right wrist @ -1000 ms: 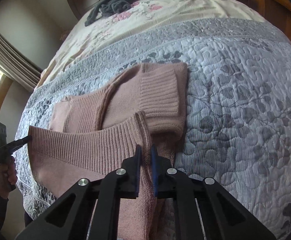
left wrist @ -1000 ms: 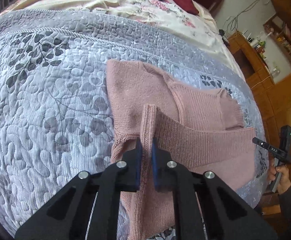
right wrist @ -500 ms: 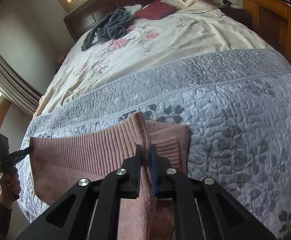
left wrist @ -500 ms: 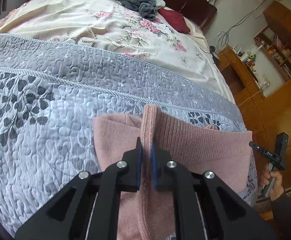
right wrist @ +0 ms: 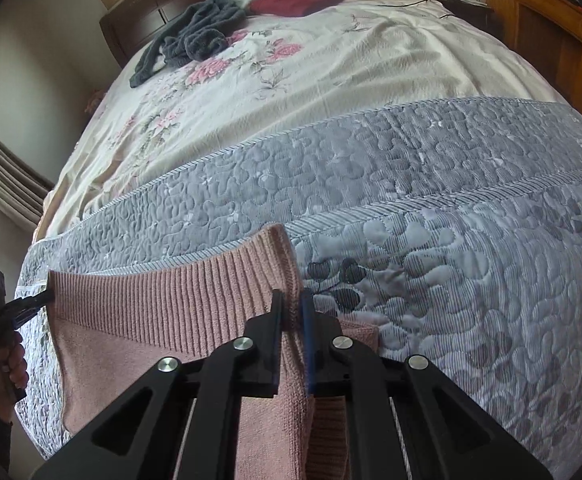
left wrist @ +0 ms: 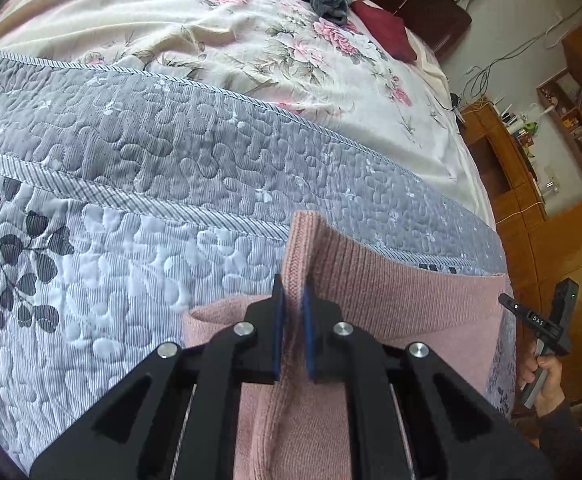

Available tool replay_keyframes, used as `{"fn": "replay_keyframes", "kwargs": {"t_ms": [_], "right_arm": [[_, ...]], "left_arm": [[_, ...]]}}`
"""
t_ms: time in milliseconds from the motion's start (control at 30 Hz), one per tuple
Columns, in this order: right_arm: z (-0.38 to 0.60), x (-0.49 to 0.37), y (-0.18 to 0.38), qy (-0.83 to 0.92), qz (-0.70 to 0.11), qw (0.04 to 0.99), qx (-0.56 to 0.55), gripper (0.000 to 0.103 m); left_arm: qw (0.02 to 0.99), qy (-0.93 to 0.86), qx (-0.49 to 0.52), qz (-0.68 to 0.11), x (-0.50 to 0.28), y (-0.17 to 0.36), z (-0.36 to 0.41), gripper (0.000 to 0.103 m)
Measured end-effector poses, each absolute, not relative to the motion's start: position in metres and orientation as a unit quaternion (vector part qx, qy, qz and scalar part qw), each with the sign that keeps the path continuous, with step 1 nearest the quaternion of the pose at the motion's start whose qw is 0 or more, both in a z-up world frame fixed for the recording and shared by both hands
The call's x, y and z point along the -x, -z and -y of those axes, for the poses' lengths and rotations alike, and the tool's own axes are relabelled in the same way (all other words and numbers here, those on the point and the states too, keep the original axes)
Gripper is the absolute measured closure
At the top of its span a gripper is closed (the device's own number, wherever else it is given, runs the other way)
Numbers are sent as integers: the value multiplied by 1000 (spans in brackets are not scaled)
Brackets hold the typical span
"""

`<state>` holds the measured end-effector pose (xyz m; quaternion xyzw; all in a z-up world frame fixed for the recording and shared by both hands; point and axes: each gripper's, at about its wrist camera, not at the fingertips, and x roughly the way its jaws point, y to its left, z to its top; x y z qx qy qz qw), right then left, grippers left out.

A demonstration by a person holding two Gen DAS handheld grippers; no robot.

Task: Fold small clothes

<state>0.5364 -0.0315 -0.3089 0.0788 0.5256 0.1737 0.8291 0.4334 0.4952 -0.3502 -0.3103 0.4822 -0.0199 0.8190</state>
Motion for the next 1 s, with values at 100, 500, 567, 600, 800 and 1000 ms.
{"fn": "replay_keyframes", "kwargs": {"t_ms": [100,500,567,600,800,1000], "right_arm": [[30,-544,318,-171,-527,828,-80,95],[34,-568,385,-156,-580,795,-84,92],[36,-570,387,-166,-584,790,-86,89],[39,-570,382,-166,-584,789,-94,82],[47,-546,347,-218,-542,792,-176,77],[39,-547,397,-208,-599,755,-170,102]], "left_arm": [[813,20,314,-490,-445,362,-499,97],[758,-12,317,-571,-474,436,-504,92],[769,-34,296,-565,-472,424,-503,82],[786,-53,268,-554,-468,408,-501,78],[795,83,313,-512,-454,381,-469,80],[761,33,310,-570,-463,435,-461,102]]}}
